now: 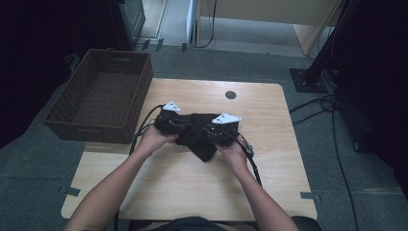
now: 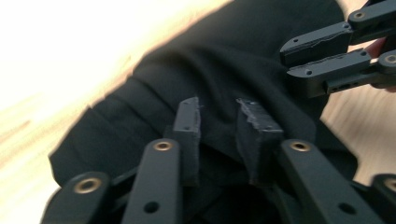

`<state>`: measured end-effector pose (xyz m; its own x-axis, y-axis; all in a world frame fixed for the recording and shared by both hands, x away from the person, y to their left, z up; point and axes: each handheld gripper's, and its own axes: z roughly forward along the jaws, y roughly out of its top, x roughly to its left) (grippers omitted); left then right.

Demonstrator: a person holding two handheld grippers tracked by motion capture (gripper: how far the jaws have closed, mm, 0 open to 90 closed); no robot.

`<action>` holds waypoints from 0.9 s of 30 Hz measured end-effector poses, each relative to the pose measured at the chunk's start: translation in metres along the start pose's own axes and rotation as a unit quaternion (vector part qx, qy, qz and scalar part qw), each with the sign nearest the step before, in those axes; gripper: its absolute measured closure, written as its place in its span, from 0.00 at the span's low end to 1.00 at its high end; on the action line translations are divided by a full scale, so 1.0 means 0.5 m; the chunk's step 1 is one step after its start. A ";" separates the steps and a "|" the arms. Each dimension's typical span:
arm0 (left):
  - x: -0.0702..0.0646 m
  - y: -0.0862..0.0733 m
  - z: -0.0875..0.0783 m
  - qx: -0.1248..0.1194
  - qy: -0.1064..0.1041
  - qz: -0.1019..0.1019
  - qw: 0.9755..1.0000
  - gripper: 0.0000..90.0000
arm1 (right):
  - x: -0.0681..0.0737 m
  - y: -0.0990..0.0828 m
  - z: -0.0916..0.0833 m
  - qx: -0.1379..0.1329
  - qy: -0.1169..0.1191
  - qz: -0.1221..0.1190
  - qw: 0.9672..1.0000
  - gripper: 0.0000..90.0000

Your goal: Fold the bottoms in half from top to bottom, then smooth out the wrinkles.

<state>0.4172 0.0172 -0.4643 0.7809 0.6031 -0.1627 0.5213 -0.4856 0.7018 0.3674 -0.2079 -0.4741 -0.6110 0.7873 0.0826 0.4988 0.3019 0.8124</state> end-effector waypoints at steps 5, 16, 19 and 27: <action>-0.006 -0.023 0.015 -0.008 0.011 0.004 1.000 0.65 | 0.006 -0.028 0.024 0.031 0.002 -0.007 0.999 0.83; -0.014 -0.049 0.028 -0.035 0.055 0.033 0.997 0.85 | 0.005 -0.056 0.037 0.025 0.009 0.002 1.000 0.80; -0.017 -0.046 0.022 -0.034 0.053 0.030 0.998 0.97 | 0.007 -0.054 0.033 0.029 0.013 0.003 0.999 0.77; 0.011 -0.029 -0.025 -0.063 0.041 -0.004 0.997 0.99 | -0.030 -0.029 -0.035 0.000 0.003 0.005 1.000 0.72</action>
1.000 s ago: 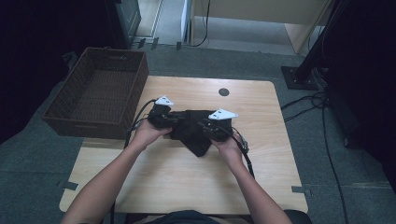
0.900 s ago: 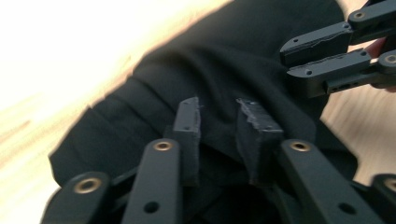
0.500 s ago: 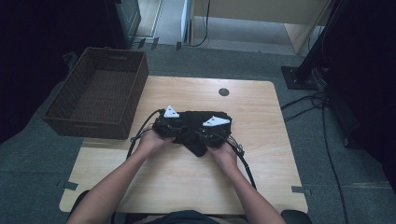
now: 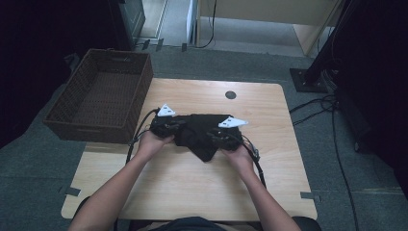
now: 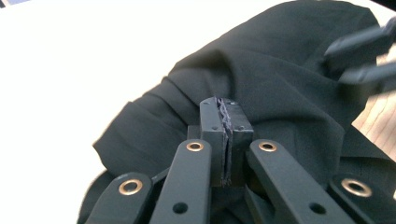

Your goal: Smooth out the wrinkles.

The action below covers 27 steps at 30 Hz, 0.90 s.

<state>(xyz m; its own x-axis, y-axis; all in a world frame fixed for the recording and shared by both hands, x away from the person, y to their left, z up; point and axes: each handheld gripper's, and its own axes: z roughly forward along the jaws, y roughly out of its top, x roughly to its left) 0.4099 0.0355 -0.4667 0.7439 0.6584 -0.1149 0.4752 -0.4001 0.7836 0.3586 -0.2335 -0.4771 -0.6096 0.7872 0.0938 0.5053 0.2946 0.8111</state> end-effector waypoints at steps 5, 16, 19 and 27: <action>0.008 0.009 -0.005 0.007 -0.003 -0.003 1.000 0.98 | -0.048 0.016 -0.033 -0.020 -0.037 0.012 0.999 0.71; 0.005 -0.003 0.015 0.044 0.001 0.018 0.999 0.99 | -0.098 -0.014 0.013 0.022 -0.074 0.038 0.996 0.72; 0.012 -0.003 0.006 0.036 0.009 0.010 0.999 1.00 | -0.098 -0.021 0.021 0.025 -0.075 0.049 0.996 0.74; 0.032 -0.007 -0.032 0.024 0.012 -0.005 1.000 0.93 | -0.098 -0.024 0.016 0.028 -0.078 0.044 0.996 0.74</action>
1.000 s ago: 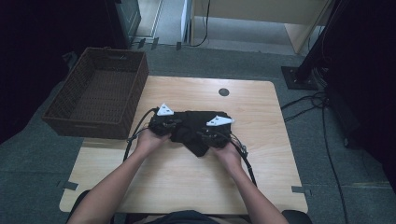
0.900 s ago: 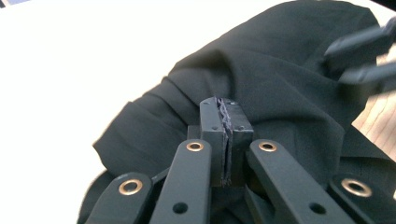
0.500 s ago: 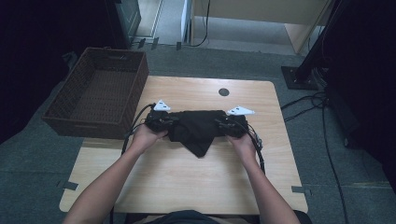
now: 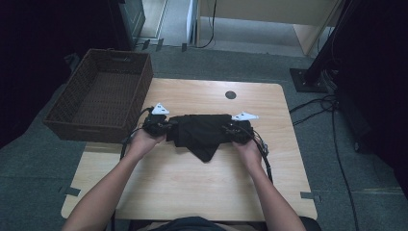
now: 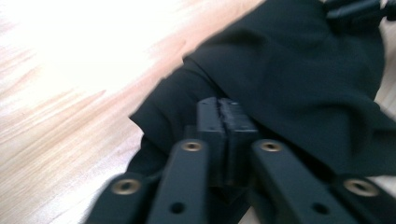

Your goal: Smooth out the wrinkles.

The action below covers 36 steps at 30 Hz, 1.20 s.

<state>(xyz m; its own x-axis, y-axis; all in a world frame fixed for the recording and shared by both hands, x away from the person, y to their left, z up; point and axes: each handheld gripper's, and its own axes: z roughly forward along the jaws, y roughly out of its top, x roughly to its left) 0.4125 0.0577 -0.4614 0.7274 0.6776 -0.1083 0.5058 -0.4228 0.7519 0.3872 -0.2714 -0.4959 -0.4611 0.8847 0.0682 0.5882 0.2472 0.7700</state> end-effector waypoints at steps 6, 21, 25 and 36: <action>0.005 0.040 0.010 -0.003 -0.008 -0.006 1.000 0.78 | -0.001 0.025 -0.020 -0.017 0.013 0.000 1.000 0.74; 0.006 0.040 0.093 0.040 -0.023 0.015 0.999 0.91 | 0.060 0.032 0.008 -0.022 0.044 -0.032 0.998 0.68; 0.003 0.041 0.086 0.032 -0.011 0.023 0.999 0.99 | 0.067 0.016 0.015 -0.020 0.026 -0.041 0.999 0.71; 0.018 0.041 0.048 0.028 0.005 0.015 0.999 0.94 | 0.059 0.000 0.006 -0.016 0.014 -0.052 0.998 0.65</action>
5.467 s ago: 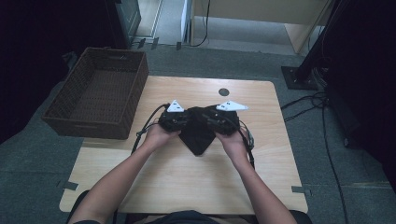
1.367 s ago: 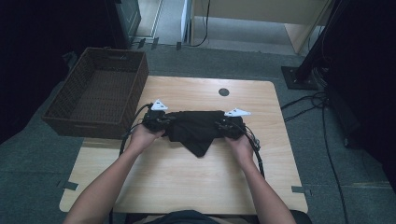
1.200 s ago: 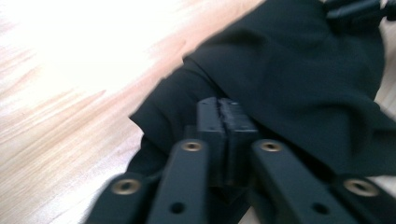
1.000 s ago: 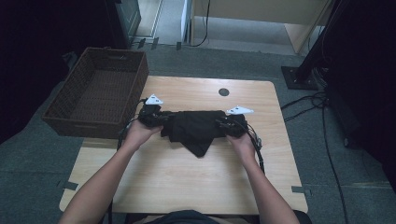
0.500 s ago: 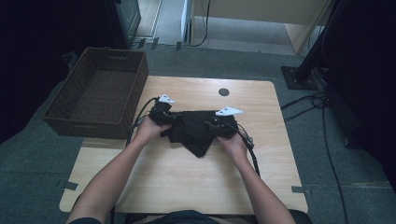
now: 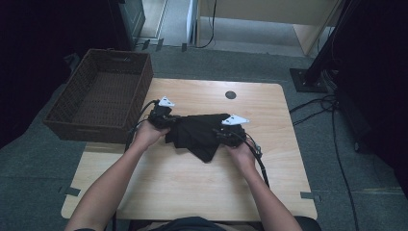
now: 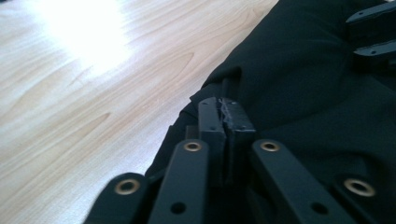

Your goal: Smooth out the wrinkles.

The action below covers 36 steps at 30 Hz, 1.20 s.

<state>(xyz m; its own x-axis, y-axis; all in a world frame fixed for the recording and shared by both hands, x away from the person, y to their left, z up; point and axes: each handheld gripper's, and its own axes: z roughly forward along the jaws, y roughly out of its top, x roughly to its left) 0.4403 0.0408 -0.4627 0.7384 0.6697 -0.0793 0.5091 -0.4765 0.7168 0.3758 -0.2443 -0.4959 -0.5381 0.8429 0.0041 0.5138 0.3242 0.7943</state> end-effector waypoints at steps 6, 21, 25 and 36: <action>0.003 0.006 -0.015 -0.036 -0.021 -0.009 0.999 0.78 | -0.013 0.004 -0.031 -0.024 0.015 0.034 0.999 0.66; -0.022 0.004 0.043 -0.010 -0.056 0.026 0.998 0.65 | 0.068 -0.029 -0.003 -0.013 0.041 0.025 0.999 0.67; -0.035 -0.013 0.036 -0.016 -0.058 0.016 0.998 0.65 | 0.070 -0.036 -0.003 -0.014 0.026 0.007 1.000 0.68; -0.081 -0.048 0.022 -0.022 -0.052 0.009 0.998 0.59 | 0.037 -0.038 0.015 -0.024 0.013 0.006 1.000 0.70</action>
<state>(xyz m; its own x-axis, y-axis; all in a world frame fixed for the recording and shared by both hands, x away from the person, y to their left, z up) 0.4032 0.0190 -0.4842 0.7900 0.5979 -0.1357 0.4775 -0.4612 0.7478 0.3612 -0.2318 -0.5155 -0.5487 0.8355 0.0290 0.4878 0.2918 0.8228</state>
